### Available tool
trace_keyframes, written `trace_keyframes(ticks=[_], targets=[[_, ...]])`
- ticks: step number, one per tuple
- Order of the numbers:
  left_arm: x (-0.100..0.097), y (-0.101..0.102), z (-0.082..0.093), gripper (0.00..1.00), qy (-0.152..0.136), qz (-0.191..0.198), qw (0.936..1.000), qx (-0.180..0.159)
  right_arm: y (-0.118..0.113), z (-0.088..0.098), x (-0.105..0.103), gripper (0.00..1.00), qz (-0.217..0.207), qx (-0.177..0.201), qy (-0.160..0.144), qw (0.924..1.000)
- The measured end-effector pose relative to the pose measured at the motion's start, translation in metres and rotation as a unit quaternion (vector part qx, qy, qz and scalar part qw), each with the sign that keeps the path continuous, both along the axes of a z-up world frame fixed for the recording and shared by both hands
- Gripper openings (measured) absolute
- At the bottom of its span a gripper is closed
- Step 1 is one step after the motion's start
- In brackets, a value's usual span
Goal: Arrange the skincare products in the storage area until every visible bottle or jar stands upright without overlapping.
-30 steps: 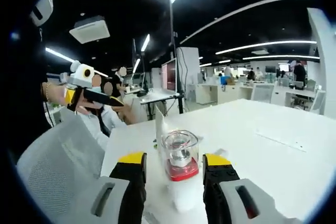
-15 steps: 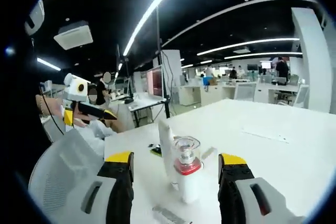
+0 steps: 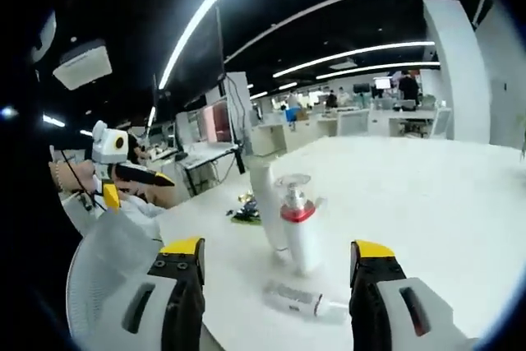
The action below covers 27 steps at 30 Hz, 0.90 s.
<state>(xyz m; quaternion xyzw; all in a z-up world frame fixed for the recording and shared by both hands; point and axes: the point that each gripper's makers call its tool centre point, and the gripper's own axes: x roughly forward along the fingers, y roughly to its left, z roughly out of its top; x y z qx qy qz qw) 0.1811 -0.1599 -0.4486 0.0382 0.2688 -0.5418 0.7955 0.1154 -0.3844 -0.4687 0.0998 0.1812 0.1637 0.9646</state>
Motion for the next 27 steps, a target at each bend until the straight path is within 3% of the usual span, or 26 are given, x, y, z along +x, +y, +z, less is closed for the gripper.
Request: trace_keyframes(ticks=[2, 5, 7, 10, 14, 17, 19, 21, 23, 24, 25, 27], targets=[[0.0, 0.007, -0.003, 0.99, 0.009, 0.007, 0.9999, 0.0, -0.003, -0.012, -0.011, 0.72, -0.024, 0.003, 0.033, 0.9992], [0.002, 0.015, -0.007, 0.99, 0.02, 0.021, 0.9996, -0.003, -0.008, -0.022, -0.024, 0.69, -0.051, 0.006, 0.044, 0.9977], [0.001, 0.019, -0.012, 0.99, 0.023, 0.023, 0.9995, 0.004, -0.007, -0.018, -0.033, 0.7, -0.071, 0.022, 0.034, 0.9966], [-0.005, 0.023, -0.024, 0.99, 0.004, -0.002, 0.9986, 0.052, -0.001, -0.018, -0.047, 0.7, -0.089, 0.052, 0.03, 0.9942], [-0.016, 0.014, -0.025, 0.99, 0.004, -0.038, 0.9979, 0.053, -0.012, -0.038, -0.071, 0.71, -0.112, 0.043, 0.064, 0.9907], [-0.031, 0.005, -0.031, 0.99, -0.023, -0.08, 0.9922, 0.092, -0.017, -0.031, -0.079, 0.72, -0.131, 0.063, 0.047, 0.9882], [-0.036, -0.001, -0.037, 0.99, -0.019, -0.11, 0.9878, 0.109, -0.021, -0.026, -0.079, 0.7, -0.141, 0.065, 0.032, 0.9873], [-0.036, -0.011, -0.04, 0.99, -0.015, -0.12, 0.9871, 0.105, -0.023, -0.022, -0.081, 0.71, -0.148, 0.074, 0.029, 0.9858], [-0.041, -0.022, -0.044, 0.98, -0.002, -0.126, 0.9841, 0.125, -0.023, -0.018, -0.083, 0.71, -0.152, 0.072, 0.024, 0.9855], [-0.04, -0.026, -0.048, 0.97, 0.0, -0.133, 0.9816, 0.137, -0.023, -0.018, -0.085, 0.71, -0.153, 0.072, 0.023, 0.9854], [-0.044, -0.035, -0.048, 0.95, -0.009, -0.165, 0.9755, 0.145, -0.024, -0.02, -0.086, 0.71, -0.154, 0.073, 0.023, 0.9851], [-0.043, -0.049, -0.05, 0.91, -0.019, -0.181, 0.9707, 0.157, -0.03, -0.019, -0.089, 0.72, -0.164, 0.081, 0.016, 0.983]])
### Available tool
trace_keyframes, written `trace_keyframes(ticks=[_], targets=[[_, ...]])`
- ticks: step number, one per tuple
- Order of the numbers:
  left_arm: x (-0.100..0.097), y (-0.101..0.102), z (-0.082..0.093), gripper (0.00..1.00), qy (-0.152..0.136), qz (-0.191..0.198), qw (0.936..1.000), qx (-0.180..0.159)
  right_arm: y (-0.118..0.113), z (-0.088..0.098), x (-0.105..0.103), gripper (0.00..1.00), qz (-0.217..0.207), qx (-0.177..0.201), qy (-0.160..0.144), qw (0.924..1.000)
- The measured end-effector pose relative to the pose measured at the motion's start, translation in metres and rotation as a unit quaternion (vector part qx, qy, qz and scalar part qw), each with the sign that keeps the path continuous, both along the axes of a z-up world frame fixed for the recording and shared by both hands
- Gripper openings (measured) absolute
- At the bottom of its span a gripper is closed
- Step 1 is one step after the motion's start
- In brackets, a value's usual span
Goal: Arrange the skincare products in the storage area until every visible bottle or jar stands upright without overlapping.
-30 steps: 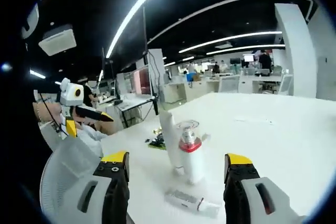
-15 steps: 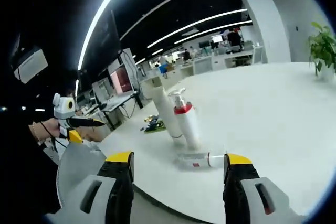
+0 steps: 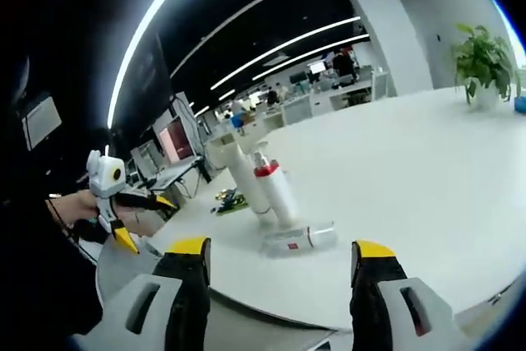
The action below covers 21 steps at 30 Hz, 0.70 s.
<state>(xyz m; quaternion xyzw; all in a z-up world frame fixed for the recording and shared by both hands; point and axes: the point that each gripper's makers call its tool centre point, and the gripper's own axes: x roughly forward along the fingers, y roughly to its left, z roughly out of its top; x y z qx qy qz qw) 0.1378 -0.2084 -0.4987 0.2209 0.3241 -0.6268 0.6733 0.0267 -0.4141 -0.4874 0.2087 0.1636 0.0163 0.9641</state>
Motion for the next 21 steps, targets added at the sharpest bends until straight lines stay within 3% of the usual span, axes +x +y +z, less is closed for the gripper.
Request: trace_keyframes(ticks=[4, 9, 14, 18, 21], targets=[[0.0, -0.029, -0.006, 0.79, -0.011, -0.03, 0.9993, 0.019, -0.005, 0.003, -0.007, 0.71, -0.01, -0.007, 0.0, 0.9999], [-0.004, -0.065, -0.015, 0.75, -0.01, -0.06, 0.998, 0.017, -0.002, 0.013, -0.013, 0.7, -0.009, -0.01, -0.009, 0.9999], [-0.011, -0.091, -0.03, 0.71, -0.013, -0.096, 0.9948, 0.031, -0.012, 0.025, -0.015, 0.53, -0.033, -0.039, -0.045, 0.9977], [-0.017, -0.111, -0.046, 0.63, -0.017, -0.123, 0.9907, 0.055, -0.018, 0.027, -0.019, 0.5, -0.038, -0.052, -0.052, 0.9966], [-0.014, -0.119, -0.062, 0.63, -0.032, -0.143, 0.9854, 0.087, -0.016, 0.03, -0.02, 0.47, -0.037, -0.048, -0.054, 0.9967]])
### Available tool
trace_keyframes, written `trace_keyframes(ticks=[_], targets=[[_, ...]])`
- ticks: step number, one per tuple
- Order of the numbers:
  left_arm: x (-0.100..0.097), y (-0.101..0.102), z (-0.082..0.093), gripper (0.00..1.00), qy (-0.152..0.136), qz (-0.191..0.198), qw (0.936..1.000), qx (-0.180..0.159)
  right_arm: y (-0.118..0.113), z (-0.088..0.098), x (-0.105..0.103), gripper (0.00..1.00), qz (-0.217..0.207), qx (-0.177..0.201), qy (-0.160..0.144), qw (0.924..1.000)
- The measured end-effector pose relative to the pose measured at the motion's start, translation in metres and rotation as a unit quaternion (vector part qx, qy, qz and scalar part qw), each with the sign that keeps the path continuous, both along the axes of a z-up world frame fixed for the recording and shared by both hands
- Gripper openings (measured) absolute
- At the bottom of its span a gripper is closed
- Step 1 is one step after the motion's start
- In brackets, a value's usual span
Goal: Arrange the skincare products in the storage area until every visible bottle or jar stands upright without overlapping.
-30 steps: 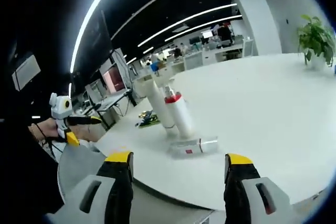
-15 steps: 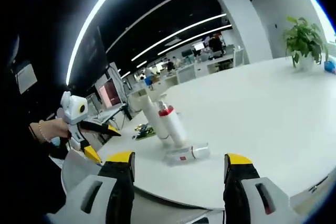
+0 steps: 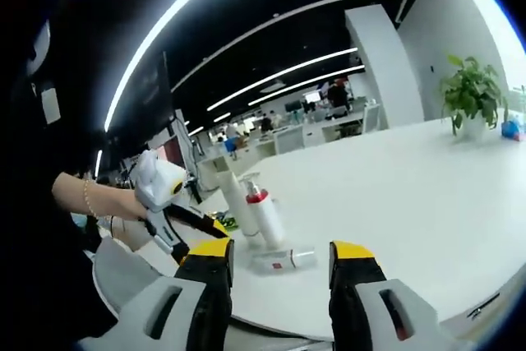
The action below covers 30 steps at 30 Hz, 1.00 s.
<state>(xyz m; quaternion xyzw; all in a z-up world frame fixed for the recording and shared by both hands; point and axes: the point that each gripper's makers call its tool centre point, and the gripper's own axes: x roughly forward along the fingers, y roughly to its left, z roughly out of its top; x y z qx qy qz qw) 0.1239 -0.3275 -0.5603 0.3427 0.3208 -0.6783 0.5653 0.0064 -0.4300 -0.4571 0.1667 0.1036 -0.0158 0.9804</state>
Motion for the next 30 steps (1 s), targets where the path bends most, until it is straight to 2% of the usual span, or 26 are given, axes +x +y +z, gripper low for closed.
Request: trace_keyframes(ticks=[3, 8, 13, 17, 22, 30], targets=[[0.001, -0.021, -0.005, 0.61, -0.01, -0.007, 0.9999, -0.006, -0.002, 0.0, -0.003, 0.48, -0.003, 0.002, 0.003, 1.0], [0.004, -0.037, -0.019, 0.56, -0.025, -0.022, 0.9993, 0.017, -0.007, 0.001, -0.009, 0.47, -0.015, 0.011, 0.004, 0.9998], [0.005, -0.047, -0.025, 0.5, -0.033, -0.029, 0.9986, 0.028, -0.014, 0.0, -0.019, 0.46, -0.025, 0.015, 0.006, 0.9996], [0.014, -0.051, -0.036, 0.47, -0.044, -0.021, 0.9981, 0.037, -0.019, -0.002, -0.023, 0.45, -0.031, 0.019, 0.011, 0.9993], [0.015, -0.061, -0.044, 0.42, -0.05, -0.022, 0.9977, 0.038, -0.022, -0.001, -0.025, 0.44, -0.037, 0.021, 0.012, 0.999], [0.019, -0.072, -0.05, 0.31, -0.079, -0.036, 0.9955, 0.039, -0.023, -0.003, -0.023, 0.42, -0.036, 0.019, 0.02, 0.999]])
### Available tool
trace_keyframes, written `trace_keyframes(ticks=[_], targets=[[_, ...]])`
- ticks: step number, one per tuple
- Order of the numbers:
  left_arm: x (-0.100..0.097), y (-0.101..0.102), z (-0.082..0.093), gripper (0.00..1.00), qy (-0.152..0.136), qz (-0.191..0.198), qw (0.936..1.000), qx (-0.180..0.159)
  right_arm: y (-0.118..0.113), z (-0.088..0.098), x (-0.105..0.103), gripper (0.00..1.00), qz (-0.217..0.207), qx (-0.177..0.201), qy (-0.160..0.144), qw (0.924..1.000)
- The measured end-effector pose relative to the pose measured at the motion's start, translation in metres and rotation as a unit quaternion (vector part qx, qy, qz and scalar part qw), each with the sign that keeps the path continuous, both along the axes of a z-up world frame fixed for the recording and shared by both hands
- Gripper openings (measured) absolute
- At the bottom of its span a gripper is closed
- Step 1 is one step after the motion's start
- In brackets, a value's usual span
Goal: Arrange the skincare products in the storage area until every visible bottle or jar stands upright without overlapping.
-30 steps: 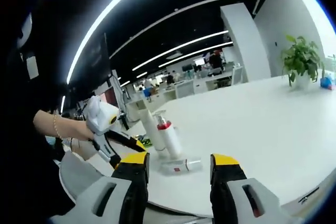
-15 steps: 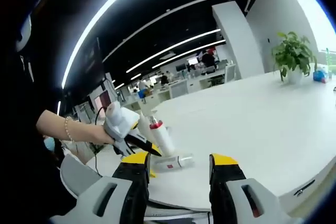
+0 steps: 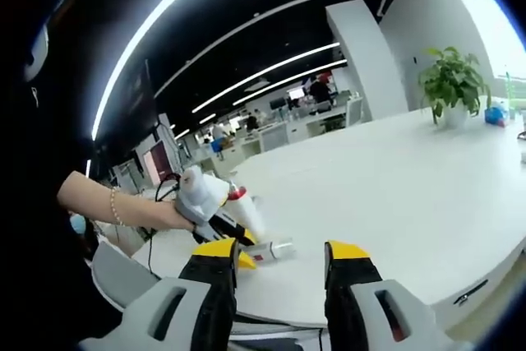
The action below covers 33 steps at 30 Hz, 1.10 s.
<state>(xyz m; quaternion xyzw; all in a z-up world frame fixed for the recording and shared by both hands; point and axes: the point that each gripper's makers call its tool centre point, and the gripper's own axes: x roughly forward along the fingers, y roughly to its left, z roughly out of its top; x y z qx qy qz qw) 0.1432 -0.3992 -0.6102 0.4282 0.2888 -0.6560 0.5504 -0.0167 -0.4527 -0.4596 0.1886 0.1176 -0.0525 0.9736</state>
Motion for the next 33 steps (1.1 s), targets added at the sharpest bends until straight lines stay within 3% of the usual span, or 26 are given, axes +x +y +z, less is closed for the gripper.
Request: trace_keyframes(ticks=[3, 11, 15, 18, 23, 26, 28, 30, 31, 32, 33], targets=[[0.002, 0.002, -0.007, 0.28, -0.005, -0.003, 1.0, 0.006, 0.001, -0.001, 0.003, 0.42, 0.001, 0.003, 0.002, 1.0], [0.001, 0.002, -0.004, 0.24, 0.006, -0.01, 0.9999, 0.006, 0.003, -0.006, 0.009, 0.42, 0.016, 0.004, 0.012, 0.9998], [0.004, 0.006, -0.001, 0.23, -0.011, -0.025, 0.9996, 0.004, 0.004, -0.005, 0.011, 0.42, 0.019, 0.004, 0.014, 0.9997], [-0.008, 0.008, 0.015, 0.23, 0.065, 0.018, 0.9969, -0.04, 0.019, 0.003, 0.013, 0.44, 0.055, 0.011, 0.009, 0.9984], [-0.016, 0.018, 0.043, 0.23, 0.185, 0.093, 0.9728, -0.103, 0.047, 0.015, 0.022, 0.39, 0.108, 0.016, 0.001, 0.994], [-0.016, 0.03, 0.059, 0.23, 0.203, 0.113, 0.9646, -0.124, 0.059, 0.021, 0.031, 0.38, 0.124, 0.029, -0.009, 0.9918], [-0.017, 0.032, 0.076, 0.22, 0.246, 0.129, 0.9484, -0.152, 0.066, 0.026, 0.037, 0.38, 0.135, 0.052, -0.022, 0.9892], [-0.019, 0.035, 0.101, 0.22, 0.29, 0.14, 0.9272, -0.191, 0.076, 0.04, 0.045, 0.37, 0.147, 0.103, -0.059, 0.9819], [-0.022, 0.038, 0.117, 0.22, 0.321, 0.14, 0.9119, -0.214, 0.08, 0.049, 0.048, 0.37, 0.153, 0.125, -0.08, 0.977], [-0.025, 0.041, 0.128, 0.22, 0.34, 0.144, 0.9006, -0.23, 0.083, 0.059, 0.052, 0.37, 0.159, 0.156, -0.103, 0.9694], [-0.026, 0.046, 0.139, 0.22, 0.357, 0.145, 0.8902, -0.243, 0.087, 0.063, 0.055, 0.38, 0.166, 0.167, -0.109, 0.9658]])
